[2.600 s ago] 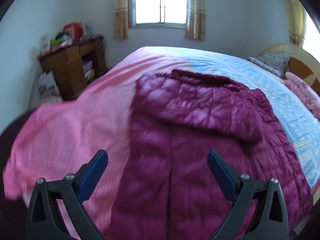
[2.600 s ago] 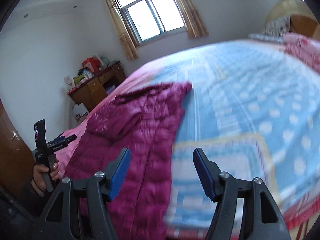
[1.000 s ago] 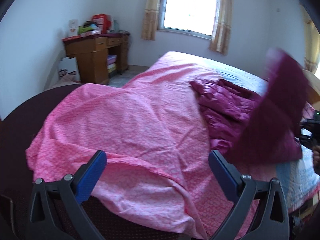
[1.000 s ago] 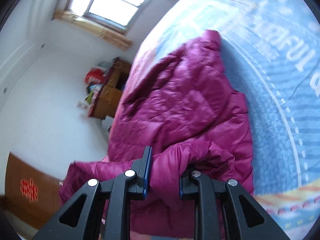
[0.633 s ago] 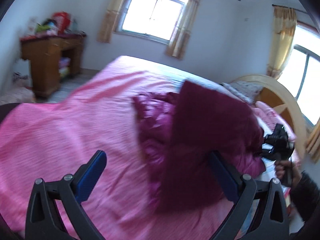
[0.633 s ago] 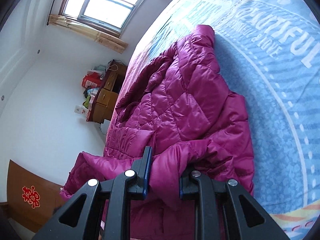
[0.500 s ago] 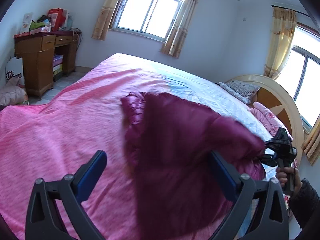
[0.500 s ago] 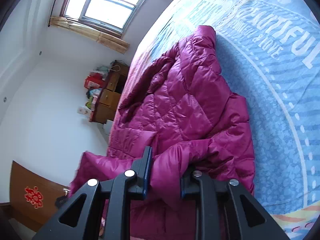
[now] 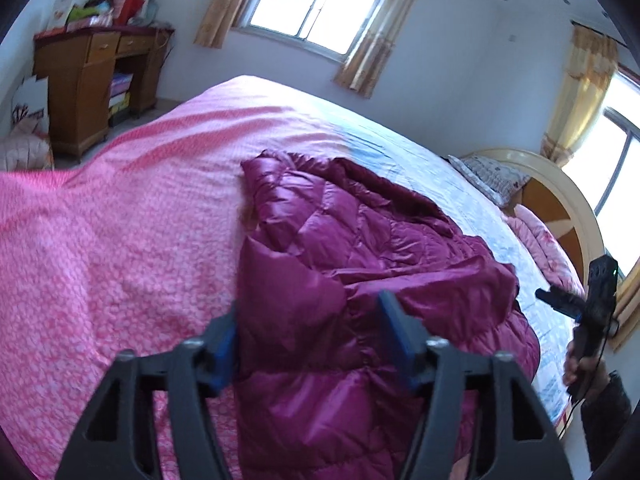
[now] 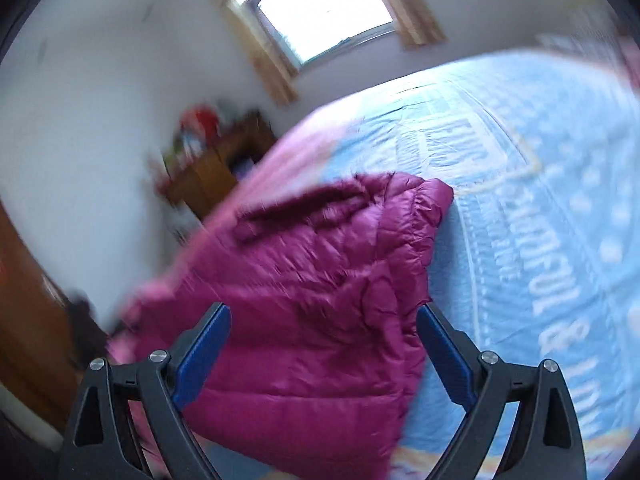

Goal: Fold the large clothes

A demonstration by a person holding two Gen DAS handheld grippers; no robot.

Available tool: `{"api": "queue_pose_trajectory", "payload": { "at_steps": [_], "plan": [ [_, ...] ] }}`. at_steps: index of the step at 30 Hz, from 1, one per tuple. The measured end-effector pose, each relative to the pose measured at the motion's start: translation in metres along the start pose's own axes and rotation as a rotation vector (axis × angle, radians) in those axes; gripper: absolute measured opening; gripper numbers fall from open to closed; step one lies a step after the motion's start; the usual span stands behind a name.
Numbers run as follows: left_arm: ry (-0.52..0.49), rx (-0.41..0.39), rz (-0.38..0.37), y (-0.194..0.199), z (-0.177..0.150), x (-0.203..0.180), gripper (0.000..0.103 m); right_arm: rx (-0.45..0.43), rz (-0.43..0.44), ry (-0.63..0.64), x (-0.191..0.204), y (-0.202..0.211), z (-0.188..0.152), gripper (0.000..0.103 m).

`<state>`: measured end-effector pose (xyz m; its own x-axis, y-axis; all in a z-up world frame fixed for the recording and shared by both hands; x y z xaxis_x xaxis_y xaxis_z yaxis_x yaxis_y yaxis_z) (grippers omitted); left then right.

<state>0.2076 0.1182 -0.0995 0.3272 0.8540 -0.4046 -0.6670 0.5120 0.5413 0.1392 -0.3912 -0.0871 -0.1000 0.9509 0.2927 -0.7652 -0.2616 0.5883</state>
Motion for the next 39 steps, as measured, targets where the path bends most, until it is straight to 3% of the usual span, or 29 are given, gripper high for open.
{"api": "queue_pose_trajectory", "payload": {
  "at_steps": [4,8,9,10,11,12,13,14,18,23,29,39],
  "plan": [
    [0.002,0.024,0.001,0.0,-0.002,0.002,0.073,0.073,-0.119,0.134,0.002,-0.043,-0.008,0.094],
    [-0.008,0.042,0.0,-0.001,-0.006,0.0,0.073,0.169,-0.085,0.135,0.002,-0.081,-0.022,0.094],
    [-0.013,0.043,0.006,-0.003,-0.005,0.001,0.07,0.168,-0.094,0.153,0.002,-0.083,-0.023,0.085],
    [-0.025,0.043,0.017,-0.003,-0.006,0.0,0.066,0.16,-0.106,0.175,0.005,-0.083,-0.024,0.053],
    [-0.036,0.039,0.025,-0.003,-0.007,-0.002,0.051,0.158,-0.112,0.179,0.008,-0.081,-0.025,0.035],
    [-0.053,0.035,0.035,-0.002,-0.008,-0.004,0.034,0.152,-0.103,0.16,0.008,-0.074,-0.025,0.025],
    [-0.062,0.032,0.042,0.0,-0.009,-0.005,0.027,0.134,-0.095,0.142,0.008,-0.069,-0.024,0.022],
    [-0.065,0.022,0.046,0.003,-0.009,-0.006,0.02,0.118,-0.091,0.136,0.009,-0.06,-0.024,0.02],
    [-0.056,-0.059,0.035,0.023,-0.007,-0.011,0.011,0.03,-0.12,0.132,0.016,-0.028,-0.023,0.018],
    [-0.056,-0.147,0.009,0.049,0.001,-0.023,0.009,-0.108,-0.153,0.131,0.034,0.024,-0.02,0.018],
    [-0.101,-0.194,0.093,0.053,0.031,-0.039,0.008,-0.254,-0.171,0.115,0.048,0.069,0.005,0.018],
    [-0.076,-0.206,0.207,0.013,0.091,-0.042,0.008,-0.328,-0.242,0.124,0.056,0.057,0.072,0.018]
  ]
}}
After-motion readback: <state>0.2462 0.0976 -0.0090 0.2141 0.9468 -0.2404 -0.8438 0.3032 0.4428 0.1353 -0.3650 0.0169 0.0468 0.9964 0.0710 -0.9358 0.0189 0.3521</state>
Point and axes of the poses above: each gripper's, at about its wrist camera, not at the fingertips, and y roughly against the way its jaws point, x to its left, z to its top, the point moved 5 cm from there along -y, roughly the way its jaws point, and after that the axes turned 2 degrees about -x, right-handed, at the moved point
